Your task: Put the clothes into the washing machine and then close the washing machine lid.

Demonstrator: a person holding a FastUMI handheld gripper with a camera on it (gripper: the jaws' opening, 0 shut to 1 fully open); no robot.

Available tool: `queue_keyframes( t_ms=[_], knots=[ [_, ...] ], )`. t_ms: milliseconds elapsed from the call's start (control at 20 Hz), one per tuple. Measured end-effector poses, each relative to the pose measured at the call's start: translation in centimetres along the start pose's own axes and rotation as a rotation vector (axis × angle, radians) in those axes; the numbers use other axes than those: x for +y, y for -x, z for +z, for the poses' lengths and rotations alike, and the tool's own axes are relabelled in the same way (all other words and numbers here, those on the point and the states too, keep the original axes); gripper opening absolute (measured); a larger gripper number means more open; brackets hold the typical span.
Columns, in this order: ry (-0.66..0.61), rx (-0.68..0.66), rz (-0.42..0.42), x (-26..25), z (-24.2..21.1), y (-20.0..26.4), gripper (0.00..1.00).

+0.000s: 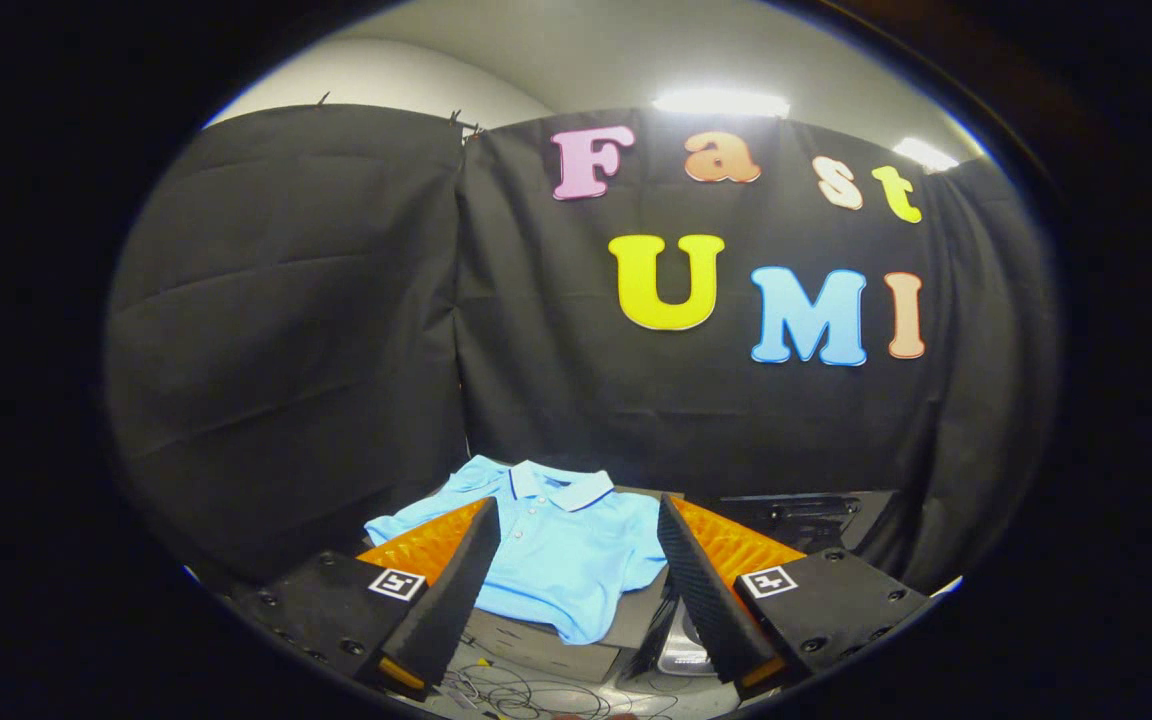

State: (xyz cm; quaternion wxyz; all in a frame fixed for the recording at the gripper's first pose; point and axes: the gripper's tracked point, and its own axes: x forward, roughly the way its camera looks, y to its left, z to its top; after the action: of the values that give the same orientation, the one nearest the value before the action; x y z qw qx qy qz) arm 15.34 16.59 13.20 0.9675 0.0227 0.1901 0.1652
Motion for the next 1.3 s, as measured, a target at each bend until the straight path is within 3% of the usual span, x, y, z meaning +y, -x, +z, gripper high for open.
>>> queue_keyframes(
  t_ms=[400, 650, 1000, 1300],
  knots=[
    [0.007, 0.188, 0.073, 4.3, -3.8, -11.7, 0.99],
    [0.006, 0.278, 0.052, 5.7, -7.5, -17.9, 0.99],
    [0.100, 0.362, -0.028, 4.6, -12.4, -21.7, 1.00],
    [0.045, 0.417, -0.010, 4.8, -14.6, -22.1, 1.00]
  ],
)
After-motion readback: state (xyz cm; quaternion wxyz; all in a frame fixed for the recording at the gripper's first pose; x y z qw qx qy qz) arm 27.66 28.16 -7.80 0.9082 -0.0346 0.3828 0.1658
